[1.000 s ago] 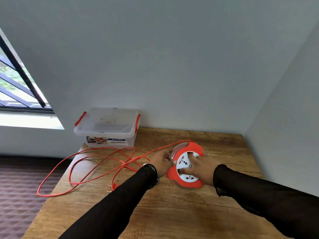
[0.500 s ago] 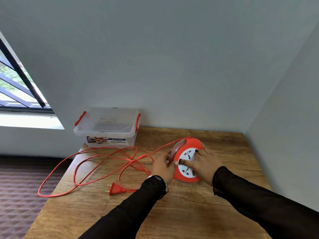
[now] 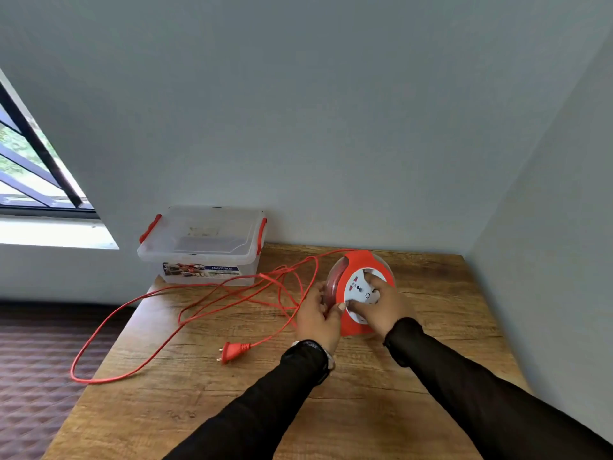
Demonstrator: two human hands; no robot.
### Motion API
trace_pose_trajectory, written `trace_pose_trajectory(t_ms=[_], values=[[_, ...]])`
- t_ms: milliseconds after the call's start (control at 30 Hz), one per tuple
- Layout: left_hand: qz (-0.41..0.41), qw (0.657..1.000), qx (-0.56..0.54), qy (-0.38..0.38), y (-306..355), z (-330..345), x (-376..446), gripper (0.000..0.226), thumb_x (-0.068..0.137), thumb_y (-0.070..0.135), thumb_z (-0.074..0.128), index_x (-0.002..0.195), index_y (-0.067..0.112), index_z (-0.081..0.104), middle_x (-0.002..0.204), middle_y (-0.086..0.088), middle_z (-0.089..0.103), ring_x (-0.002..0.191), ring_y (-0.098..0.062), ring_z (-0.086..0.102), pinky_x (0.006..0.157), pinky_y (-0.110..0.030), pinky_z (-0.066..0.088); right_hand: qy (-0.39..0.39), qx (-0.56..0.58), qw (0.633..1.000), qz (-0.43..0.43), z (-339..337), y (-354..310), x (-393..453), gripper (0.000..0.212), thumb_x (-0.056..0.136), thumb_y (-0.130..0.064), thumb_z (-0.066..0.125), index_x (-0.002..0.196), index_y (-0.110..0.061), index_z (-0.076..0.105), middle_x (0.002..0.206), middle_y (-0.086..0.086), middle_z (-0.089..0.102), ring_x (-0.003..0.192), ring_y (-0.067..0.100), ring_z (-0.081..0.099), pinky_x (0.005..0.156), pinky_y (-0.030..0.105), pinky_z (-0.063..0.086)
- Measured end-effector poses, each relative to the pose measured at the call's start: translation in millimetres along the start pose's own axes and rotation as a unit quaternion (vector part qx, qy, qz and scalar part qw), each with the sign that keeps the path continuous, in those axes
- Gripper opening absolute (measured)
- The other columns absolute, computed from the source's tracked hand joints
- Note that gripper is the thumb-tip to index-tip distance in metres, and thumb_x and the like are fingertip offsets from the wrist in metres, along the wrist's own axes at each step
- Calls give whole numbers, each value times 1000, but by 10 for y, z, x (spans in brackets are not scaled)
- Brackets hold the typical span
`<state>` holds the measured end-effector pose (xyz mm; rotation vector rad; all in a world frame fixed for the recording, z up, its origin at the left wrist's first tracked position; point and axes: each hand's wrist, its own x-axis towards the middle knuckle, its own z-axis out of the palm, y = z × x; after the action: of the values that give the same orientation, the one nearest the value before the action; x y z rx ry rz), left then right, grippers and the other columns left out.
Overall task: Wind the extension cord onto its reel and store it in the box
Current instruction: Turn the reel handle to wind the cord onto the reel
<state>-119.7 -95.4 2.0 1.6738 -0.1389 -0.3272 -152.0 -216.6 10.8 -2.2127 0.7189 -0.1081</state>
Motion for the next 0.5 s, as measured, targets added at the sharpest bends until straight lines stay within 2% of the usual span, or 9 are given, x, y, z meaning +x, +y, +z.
trace_pose_trajectory(t_ms=[67, 133, 200, 233, 300, 367, 433, 500], values=[[-8, 1000, -25, -8, -23, 7, -8, 37, 87, 4, 62, 114, 26, 47, 91, 15, 59, 92, -13, 63, 91, -35, 53, -12, 59, 998, 23, -2, -2, 17, 72, 79, -39, 71, 142, -31, 37, 145, -1, 45, 126, 24, 49, 89, 26, 42], [-35, 998, -48, -25, -45, -12, -14, 35, 86, 5, 64, 113, 22, 49, 88, 12, 61, 82, -8, 64, 81, -33, 57, -37, 75, 996, 41, -36, 3, 39, 72, 80, -33, 72, 143, -27, 37, 145, 2, 45, 125, 24, 49, 85, 23, 41], [-62, 997, -22, -42, -104, -60, 17, 32, 80, 11, 72, 109, 14, 58, 79, 7, 64, 73, -13, 65, 71, -38, 59, -80, 45, 994, 59, -102, 30, 73, 75, 78, -29, 73, 143, -27, 37, 146, 4, 44, 126, 24, 48, 87, 24, 43], [-59, 997, 16, -50, -126, -101, 28, 28, 76, 18, 76, 101, 14, 64, 73, 5, 64, 69, -17, 65, 70, -42, 60, -101, 12, 993, 67, -147, 52, 95, 76, 76, -27, 73, 143, -29, 37, 147, 4, 43, 126, 24, 48, 91, 26, 44], [4, 991, 123, -56, -164, -200, 54, 22, 71, 35, 78, 79, 17, 67, 65, 3, 63, 63, -20, 65, 67, -44, 59, -139, -74, 985, 72, -248, 83, 123, 75, 76, -20, 68, 143, -32, 37, 147, 4, 41, 126, 24, 47, 92, 26, 44], [130, 968, 211, -28, -178, -314, 91, 24, 73, 37, 76, 68, 18, 62, 59, 4, 59, 56, -13, 58, 59, -31, 53, -163, -181, 968, 63, -332, 112, 140, 70, 81, -16, 59, 144, -34, 33, 151, 4, 36, 130, 24, 44, 92, 25, 45], [267, 922, 280, 31, -118, -431, 110, 25, 74, 35, 75, 72, 20, 55, 64, 8, 52, 59, -8, 48, 56, -23, 39, -173, -271, 945, 52, -386, 150, 156, 66, 86, -18, 52, 146, -35, 27, 154, 1, 30, 135, 24, 38, 98, 25, 42], [329, 867, 369, 68, -92, -497, 132, 34, 69, 46, 72, 83, 21, 54, 80, 9, 52, 76, -12, 49, 67, -23, 38, -182, -316, 929, 60, -395, 204, 184, 66, 89, -19, 50, 147, -35, 23, 156, 1, 24, 137, 25, 35, 103, 25, 40]])
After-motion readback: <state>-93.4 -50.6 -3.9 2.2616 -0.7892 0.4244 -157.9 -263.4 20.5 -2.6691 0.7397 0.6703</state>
